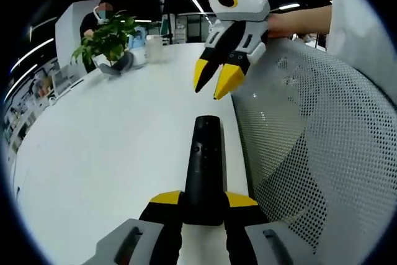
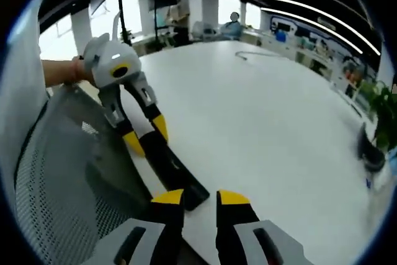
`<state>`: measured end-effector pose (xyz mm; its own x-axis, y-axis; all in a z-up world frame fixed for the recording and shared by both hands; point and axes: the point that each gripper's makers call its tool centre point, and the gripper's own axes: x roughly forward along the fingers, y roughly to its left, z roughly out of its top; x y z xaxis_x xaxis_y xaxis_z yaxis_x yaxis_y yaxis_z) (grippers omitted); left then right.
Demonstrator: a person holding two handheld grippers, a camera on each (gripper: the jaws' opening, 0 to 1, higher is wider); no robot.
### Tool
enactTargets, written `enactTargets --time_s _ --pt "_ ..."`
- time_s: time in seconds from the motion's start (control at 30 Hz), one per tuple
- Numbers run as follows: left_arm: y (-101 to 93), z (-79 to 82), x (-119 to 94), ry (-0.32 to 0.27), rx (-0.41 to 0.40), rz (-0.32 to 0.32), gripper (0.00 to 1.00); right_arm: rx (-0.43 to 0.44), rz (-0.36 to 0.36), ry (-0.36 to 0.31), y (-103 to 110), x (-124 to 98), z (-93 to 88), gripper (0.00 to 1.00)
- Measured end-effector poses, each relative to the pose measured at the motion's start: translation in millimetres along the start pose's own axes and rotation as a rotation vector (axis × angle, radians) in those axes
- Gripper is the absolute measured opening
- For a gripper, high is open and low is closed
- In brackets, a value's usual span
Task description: Press the specified remote control buttons in sequence, fully releasing each button before pressing the next.
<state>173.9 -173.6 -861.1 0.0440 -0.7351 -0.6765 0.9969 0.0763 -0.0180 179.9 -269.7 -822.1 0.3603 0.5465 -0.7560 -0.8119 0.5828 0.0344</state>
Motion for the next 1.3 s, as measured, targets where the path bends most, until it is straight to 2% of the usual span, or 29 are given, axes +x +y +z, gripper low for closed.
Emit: enactTargets --time_s 0.3,0.57,0.97,1.3 --pt "-1.0 -0.7 -1 -0.015 0.003 0.002 0.25 -0.016 0.022 0.051 1 6 -3.7 0.12" --pt "-1.0 -0.5 -2 -0.018 0.0 0.001 0.25 -0.071 0.047 0.093 2 13 -8.3 0.0" --pt "-1.3 -0.8 -2 -0.018 -0.002 0.001 0.25 -0.116 0.087 0.151 3 22 -13.0 0.0" --pt "-1.7 -0.9 -2 -0.02 0.001 -0.001 0.25 -0.204 0.102 0.227 5 26 -18.0 0.0"
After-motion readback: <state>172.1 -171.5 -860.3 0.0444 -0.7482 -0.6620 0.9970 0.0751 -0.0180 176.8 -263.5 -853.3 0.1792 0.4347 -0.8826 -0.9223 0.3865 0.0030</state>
